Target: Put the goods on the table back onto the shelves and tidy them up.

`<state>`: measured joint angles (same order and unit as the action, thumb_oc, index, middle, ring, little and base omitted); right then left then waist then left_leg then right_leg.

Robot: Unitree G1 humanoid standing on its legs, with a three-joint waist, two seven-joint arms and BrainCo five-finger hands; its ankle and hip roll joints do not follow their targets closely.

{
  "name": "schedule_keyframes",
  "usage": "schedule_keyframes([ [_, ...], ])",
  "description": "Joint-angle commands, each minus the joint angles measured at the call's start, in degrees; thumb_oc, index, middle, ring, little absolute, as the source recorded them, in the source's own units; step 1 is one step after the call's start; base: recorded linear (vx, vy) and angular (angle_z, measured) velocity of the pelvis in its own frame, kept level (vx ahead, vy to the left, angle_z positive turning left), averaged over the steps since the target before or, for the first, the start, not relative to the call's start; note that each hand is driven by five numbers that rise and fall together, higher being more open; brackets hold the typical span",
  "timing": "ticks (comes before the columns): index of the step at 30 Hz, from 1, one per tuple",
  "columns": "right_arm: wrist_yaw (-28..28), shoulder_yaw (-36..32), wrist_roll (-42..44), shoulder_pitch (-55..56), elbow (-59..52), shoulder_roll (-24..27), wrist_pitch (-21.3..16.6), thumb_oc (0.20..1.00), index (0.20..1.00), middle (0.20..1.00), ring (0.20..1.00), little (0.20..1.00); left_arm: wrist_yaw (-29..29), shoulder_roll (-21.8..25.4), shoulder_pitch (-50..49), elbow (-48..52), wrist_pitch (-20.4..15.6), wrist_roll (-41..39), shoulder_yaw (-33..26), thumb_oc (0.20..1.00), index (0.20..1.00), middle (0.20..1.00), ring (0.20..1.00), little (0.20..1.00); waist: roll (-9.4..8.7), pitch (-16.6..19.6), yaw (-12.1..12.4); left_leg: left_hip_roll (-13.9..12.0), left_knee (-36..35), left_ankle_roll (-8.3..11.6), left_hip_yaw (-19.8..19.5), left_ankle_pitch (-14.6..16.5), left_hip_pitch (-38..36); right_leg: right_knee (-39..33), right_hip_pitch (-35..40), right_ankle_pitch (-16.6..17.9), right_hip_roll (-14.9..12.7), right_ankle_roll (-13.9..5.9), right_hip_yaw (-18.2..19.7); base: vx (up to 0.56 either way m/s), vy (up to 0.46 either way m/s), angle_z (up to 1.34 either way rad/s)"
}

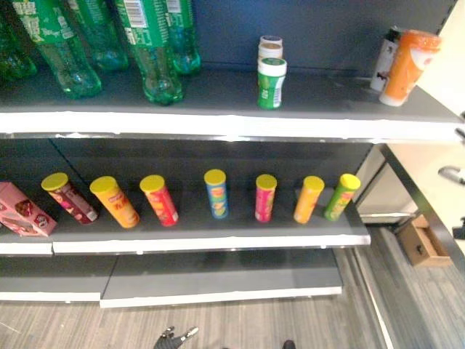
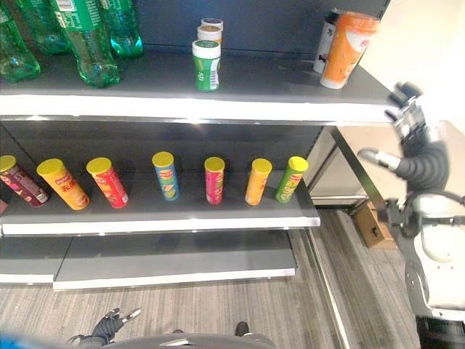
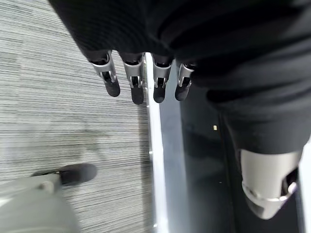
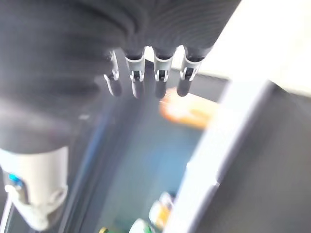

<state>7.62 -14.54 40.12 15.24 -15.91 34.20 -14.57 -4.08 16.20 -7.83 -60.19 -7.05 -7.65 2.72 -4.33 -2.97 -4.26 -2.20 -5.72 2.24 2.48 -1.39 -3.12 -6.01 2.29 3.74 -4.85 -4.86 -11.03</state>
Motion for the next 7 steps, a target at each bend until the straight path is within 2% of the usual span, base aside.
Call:
schedule_keyframes([
  [1, 12.5, 5.0, 10.4, -0.7, 4.3, 3.0, 6.4, 1.000, 1.000, 1.000, 1.000, 1.000, 2.4, 2.3, 3.8, -0.4, -2.1, 2.5, 0.1, 1.000, 1.000, 1.000, 1.000, 1.000, -1.20, -1.7, 0.6, 0.3, 0.7, -0.90, 2.9, 8.5, -3.8, 1.0, 4.3, -6.5, -2.4, -2.50, -1.1, 0.00, 0.013, -0.22],
  [3, 14.6, 10.4, 7.9, 2.1, 10.3, 2.5, 9.2, 1.000, 1.000, 1.000, 1.000, 1.000, 3.5, 1.7, 3.6, 0.7, -2.1, 3.1, 1.1, 1.000, 1.000, 1.000, 1.000, 1.000, -1.15, -1.7, 0.5, 0.4, 0.7, -0.76, 3.0, 8.5, -3.9, 1.0, 4.4, -6.4, -2.6, -2.57, -1.4, 0.00, 0.007, -0.01],
  [4, 14.6, 10.5, 7.9, 2.1, 10.3, 2.5, 9.2, 1.000, 1.000, 1.000, 1.000, 1.000, 3.5, 1.7, 3.7, 0.7, -2.1, 3.1, 1.1, 1.000, 1.000, 1.000, 1.000, 1.000, -1.17, -1.6, 0.4, 0.4, 0.7, -0.77, 3.0, 8.4, -3.8, 1.0, 4.3, -6.4, -2.6, -2.58, -1.5, 0.00, 0.000, 0.00],
  [5, 15.8, 13.5, 6.6, 2.9, 14.3, 1.2, 10.3, 1.000, 1.000, 1.000, 1.000, 1.000, 3.8, 1.4, 3.8, 1.2, -2.2, 3.3, 2.4, 1.000, 1.000, 1.000, 1.000, 1.000, -1.14, -1.8, 0.4, 0.4, 0.7, -0.73, 3.0, 8.4, -3.7, 1.0, 4.3, -6.4, -2.7, -2.62, -1.6, -0.03, 0.003, -0.07],
  [6, 15.2, 22.4, -6.3, 2.4, 31.0, -0.8, 11.9, 1.000, 1.000, 1.000, 1.000, 1.000, 5.0, 0.7, 4.2, 2.8, -2.0, 3.2, 5.2, 1.000, 1.000, 1.000, 1.000, 1.000, -1.15, -2.2, 0.8, 0.5, 0.7, -0.68, 2.8, 8.4, -3.8, 1.0, 4.6, -6.4, -2.9, -2.65, -2.0, -0.04, -0.002, 0.01],
  [7, 13.3, 24.4, -12.2, 1.3, 38.3, -2.8, 11.5, 1.000, 1.000, 1.000, 1.000, 1.000, 5.1, 0.4, 4.4, 3.3, -2.0, 2.9, 6.4, 1.000, 1.000, 1.000, 1.000, 1.000, -1.17, -2.3, 1.1, 0.5, 0.7, -0.74, 2.6, 8.4, -3.9, 1.0, 4.7, -6.4, -2.9, -2.63, -2.1, -0.04, -0.005, 0.02],
])
